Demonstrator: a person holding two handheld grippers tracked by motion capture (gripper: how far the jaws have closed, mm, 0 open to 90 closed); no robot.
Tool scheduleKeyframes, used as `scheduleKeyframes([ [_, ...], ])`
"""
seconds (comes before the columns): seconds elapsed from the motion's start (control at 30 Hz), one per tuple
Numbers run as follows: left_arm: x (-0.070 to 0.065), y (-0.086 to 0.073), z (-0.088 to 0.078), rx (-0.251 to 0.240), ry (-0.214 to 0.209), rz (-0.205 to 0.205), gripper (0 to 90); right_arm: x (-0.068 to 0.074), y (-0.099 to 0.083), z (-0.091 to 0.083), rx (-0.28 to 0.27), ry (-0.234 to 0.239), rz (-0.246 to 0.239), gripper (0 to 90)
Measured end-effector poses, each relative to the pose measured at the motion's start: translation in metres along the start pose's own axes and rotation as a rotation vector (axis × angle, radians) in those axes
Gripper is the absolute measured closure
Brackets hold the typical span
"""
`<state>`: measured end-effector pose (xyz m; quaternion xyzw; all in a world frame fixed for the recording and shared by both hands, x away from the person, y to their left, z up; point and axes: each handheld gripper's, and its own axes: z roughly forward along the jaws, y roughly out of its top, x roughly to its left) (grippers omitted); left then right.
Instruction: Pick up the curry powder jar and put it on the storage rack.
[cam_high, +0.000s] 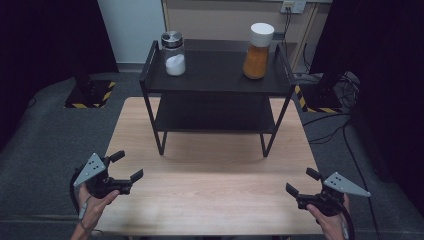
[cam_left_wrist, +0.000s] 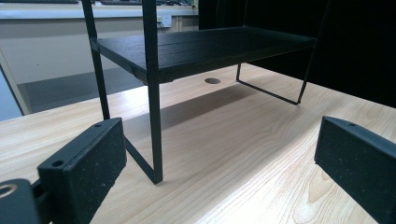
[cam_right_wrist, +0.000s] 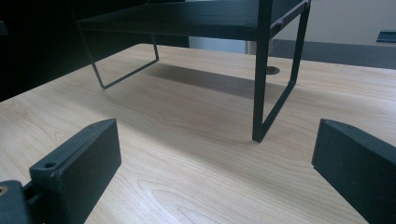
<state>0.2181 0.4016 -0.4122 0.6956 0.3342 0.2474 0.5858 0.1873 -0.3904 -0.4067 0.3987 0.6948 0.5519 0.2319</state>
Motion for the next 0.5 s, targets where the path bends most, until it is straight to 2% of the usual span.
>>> scheduleKeyframes([
  [0.5, 0.0000, 0.0000, 0.0005, 0.000, 0.000, -0.001, 0.7, -0.0002, 0.0004, 0.0009, 0.004, 0.006, -0.001, 1.7],
])
